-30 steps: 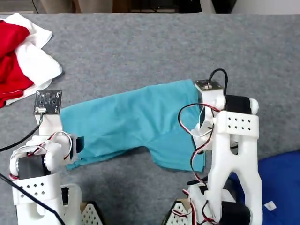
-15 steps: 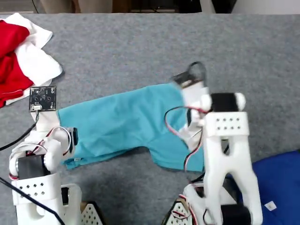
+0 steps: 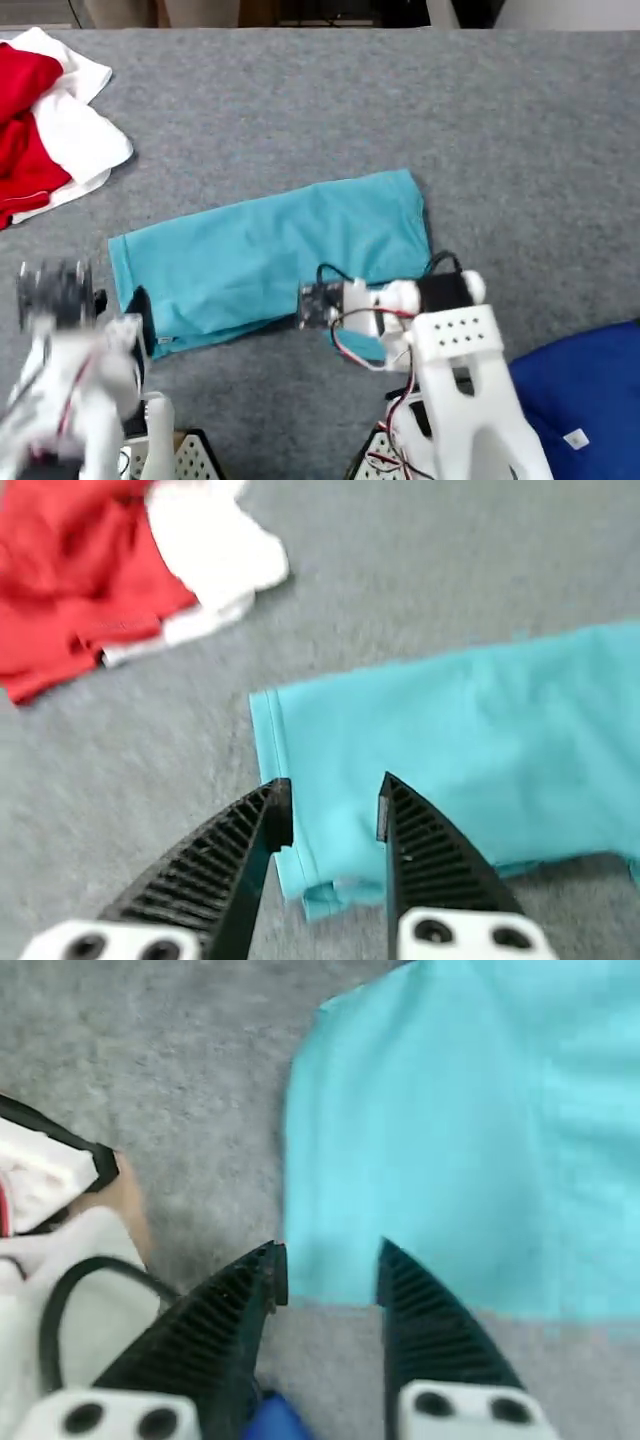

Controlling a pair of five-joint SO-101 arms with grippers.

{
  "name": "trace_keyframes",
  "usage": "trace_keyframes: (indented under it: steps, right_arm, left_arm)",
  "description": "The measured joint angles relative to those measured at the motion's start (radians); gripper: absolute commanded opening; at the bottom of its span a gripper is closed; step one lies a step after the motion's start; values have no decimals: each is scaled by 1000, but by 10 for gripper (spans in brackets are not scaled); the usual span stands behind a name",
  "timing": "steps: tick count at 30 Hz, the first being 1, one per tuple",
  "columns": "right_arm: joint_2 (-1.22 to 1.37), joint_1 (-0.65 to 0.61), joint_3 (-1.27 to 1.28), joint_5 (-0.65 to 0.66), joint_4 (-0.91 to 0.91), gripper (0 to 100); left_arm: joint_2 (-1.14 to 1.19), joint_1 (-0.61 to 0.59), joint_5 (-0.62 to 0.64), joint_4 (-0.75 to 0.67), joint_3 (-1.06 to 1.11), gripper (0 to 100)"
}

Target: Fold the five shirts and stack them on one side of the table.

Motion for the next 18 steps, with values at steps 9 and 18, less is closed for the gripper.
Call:
trace_keyframes:
  steps: [9, 18]
  right_arm:
    - [-3, -110, 87, -21, -31, 242]
    - [-3, -147, 227, -51, -212, 198]
  left_arm:
    - [-97, -152, 0, 23, 25, 150]
    - [-78, -209, 0, 6, 61, 150]
